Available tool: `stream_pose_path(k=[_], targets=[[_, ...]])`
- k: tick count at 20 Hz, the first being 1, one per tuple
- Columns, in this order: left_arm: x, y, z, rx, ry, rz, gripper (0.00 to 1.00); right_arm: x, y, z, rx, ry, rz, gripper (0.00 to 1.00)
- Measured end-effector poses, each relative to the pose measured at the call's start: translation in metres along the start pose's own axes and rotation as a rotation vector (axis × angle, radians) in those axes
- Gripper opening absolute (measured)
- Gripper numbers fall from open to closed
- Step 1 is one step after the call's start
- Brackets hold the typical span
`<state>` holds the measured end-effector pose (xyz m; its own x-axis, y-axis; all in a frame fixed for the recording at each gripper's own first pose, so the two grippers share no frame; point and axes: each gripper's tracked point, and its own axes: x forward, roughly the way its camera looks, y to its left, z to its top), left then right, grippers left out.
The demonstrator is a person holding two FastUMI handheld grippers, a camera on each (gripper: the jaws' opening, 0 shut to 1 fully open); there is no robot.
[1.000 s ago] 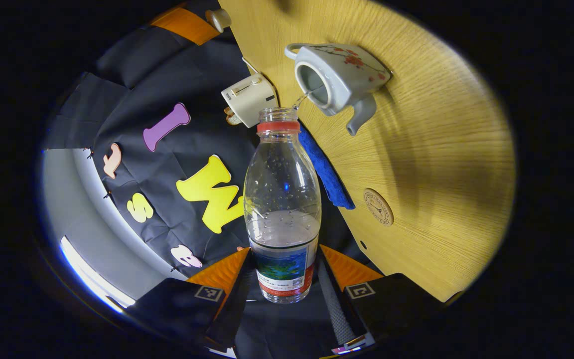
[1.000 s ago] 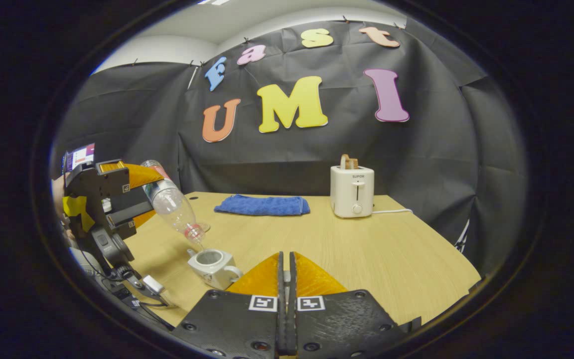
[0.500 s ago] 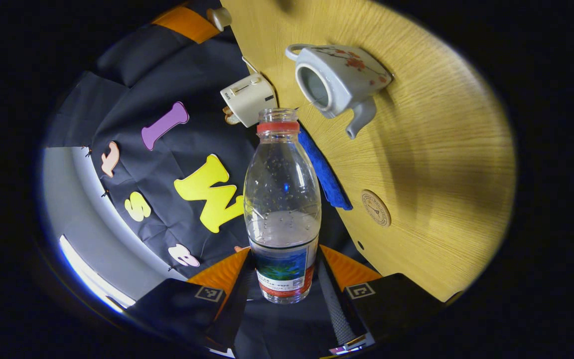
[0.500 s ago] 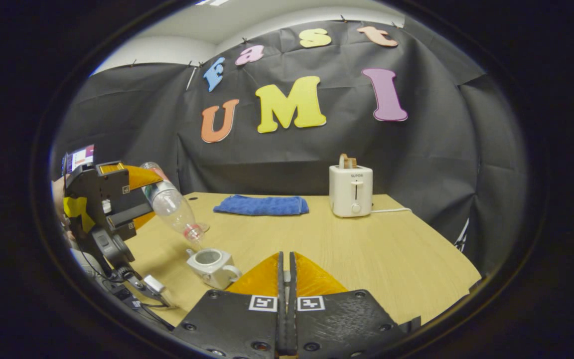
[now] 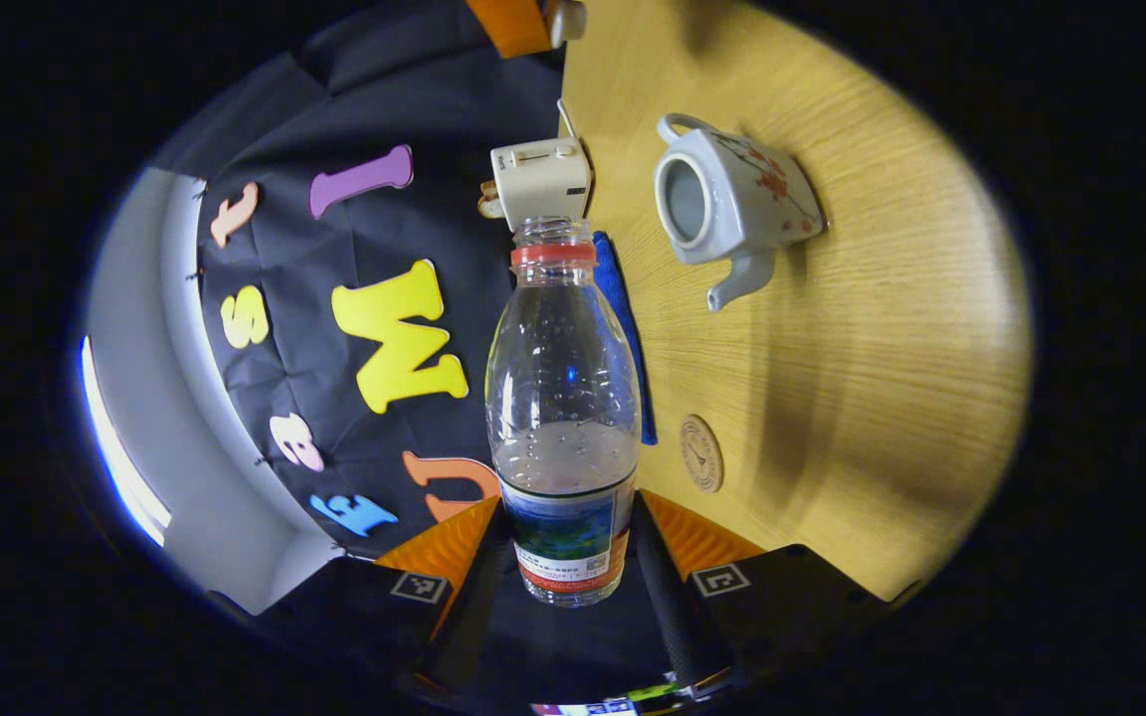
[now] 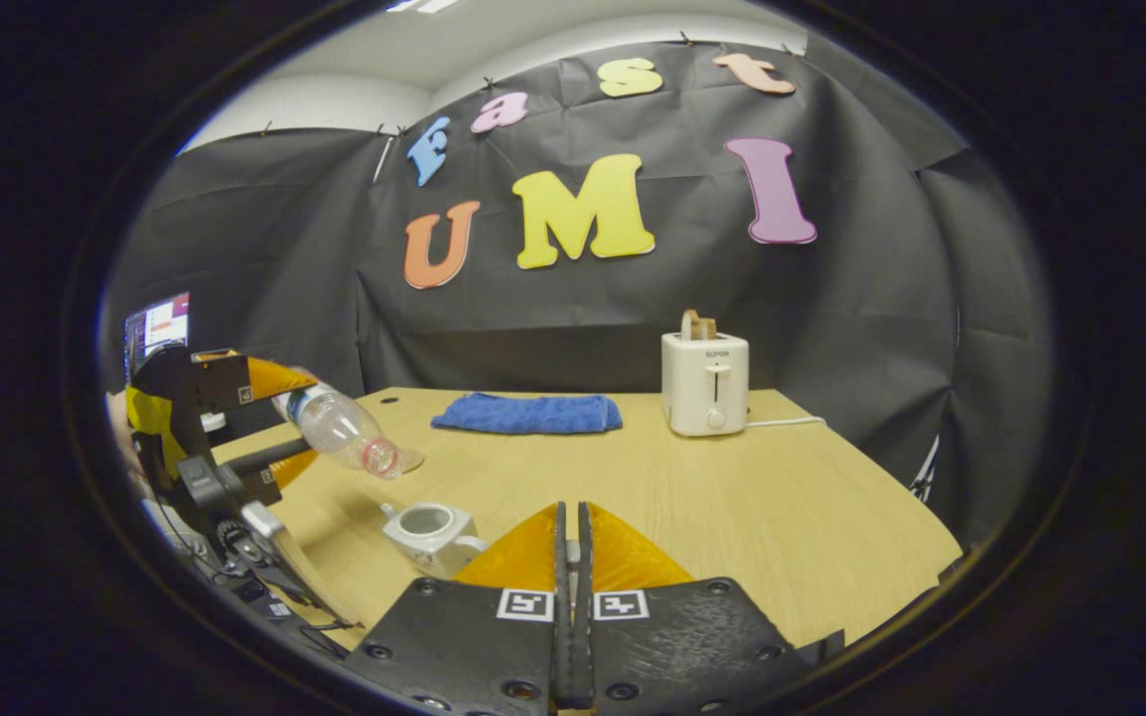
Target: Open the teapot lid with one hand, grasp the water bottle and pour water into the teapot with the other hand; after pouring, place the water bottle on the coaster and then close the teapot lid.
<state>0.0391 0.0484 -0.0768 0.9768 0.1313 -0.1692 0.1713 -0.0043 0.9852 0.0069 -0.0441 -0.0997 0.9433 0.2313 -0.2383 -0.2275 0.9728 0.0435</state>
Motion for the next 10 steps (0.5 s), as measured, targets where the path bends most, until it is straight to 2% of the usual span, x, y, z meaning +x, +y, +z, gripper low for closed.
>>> stream_pose_path(k=[3, 7, 10], targets=[[-0.007, -0.010, -0.006, -0.250, 0.004, -0.039, 0.74, 0.000, 0.002, 0.004, -0.008, -0.005, 0.001, 0.00], [-0.008, -0.018, -0.019, -0.737, 0.019, -0.114, 0.74, -0.001, 0.006, 0.005, -0.018, -0.003, 0.000, 0.00], [-0.014, -0.015, -0.023, -1.012, 0.020, -0.132, 0.74, 0.001, 0.014, 0.007, -0.024, -0.001, 0.012, 0.00]])
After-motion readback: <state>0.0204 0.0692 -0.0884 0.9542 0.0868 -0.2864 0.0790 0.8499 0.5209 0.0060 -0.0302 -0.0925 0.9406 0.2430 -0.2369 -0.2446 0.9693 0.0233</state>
